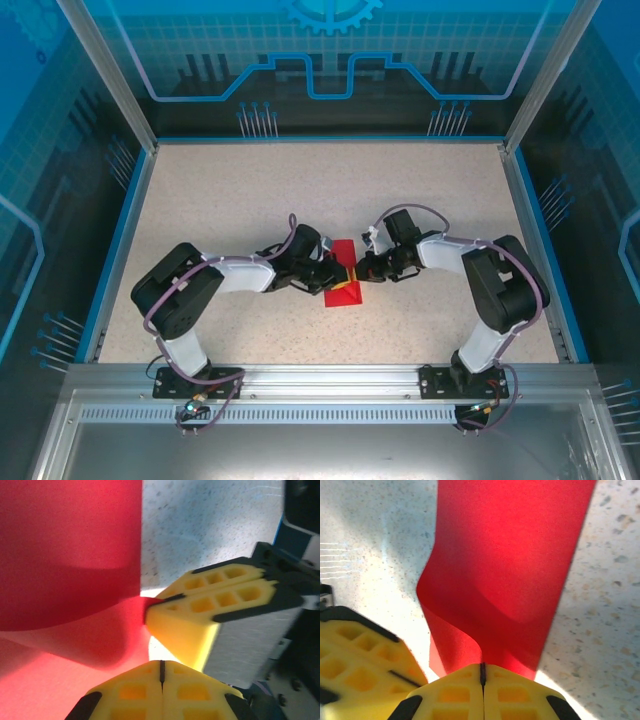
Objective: Fold a paper plane with a square sheet of paper (pick it up from the middle)
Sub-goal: Fold the triangle a second time at the center of the table.
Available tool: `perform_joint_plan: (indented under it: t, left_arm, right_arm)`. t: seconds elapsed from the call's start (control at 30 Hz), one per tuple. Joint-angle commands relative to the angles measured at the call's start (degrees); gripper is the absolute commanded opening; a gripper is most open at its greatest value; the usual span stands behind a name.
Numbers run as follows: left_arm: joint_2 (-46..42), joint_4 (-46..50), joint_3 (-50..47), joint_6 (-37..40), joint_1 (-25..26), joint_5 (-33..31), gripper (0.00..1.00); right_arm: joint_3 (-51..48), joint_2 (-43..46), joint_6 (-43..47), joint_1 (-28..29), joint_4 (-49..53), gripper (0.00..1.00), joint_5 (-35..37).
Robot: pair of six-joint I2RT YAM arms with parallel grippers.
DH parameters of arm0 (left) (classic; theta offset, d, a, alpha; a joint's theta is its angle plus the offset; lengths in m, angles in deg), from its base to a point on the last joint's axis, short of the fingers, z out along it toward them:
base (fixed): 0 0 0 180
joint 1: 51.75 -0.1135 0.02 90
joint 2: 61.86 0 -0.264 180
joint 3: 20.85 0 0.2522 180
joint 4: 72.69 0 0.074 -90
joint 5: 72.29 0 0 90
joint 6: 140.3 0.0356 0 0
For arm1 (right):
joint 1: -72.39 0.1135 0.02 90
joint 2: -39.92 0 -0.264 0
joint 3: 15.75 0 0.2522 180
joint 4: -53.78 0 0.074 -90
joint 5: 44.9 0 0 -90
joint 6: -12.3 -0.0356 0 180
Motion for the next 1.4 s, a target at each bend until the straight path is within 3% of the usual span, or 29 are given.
perform_joint_plan:
  t: [0.0,1.37]
  left_arm:
    - [1.0,1.7,2.7,2.2,0.3,-1.0,0.04]
    - [6.9,6.6,5.9,4.6,0.3,-2.0,0.03]
  right_arm:
    - [1.6,-1.4,1.9,-1.1,2.0,0.06,1.2]
    - [4.6,-4.8,3.9,-1.1,4.1,0.07,4.7]
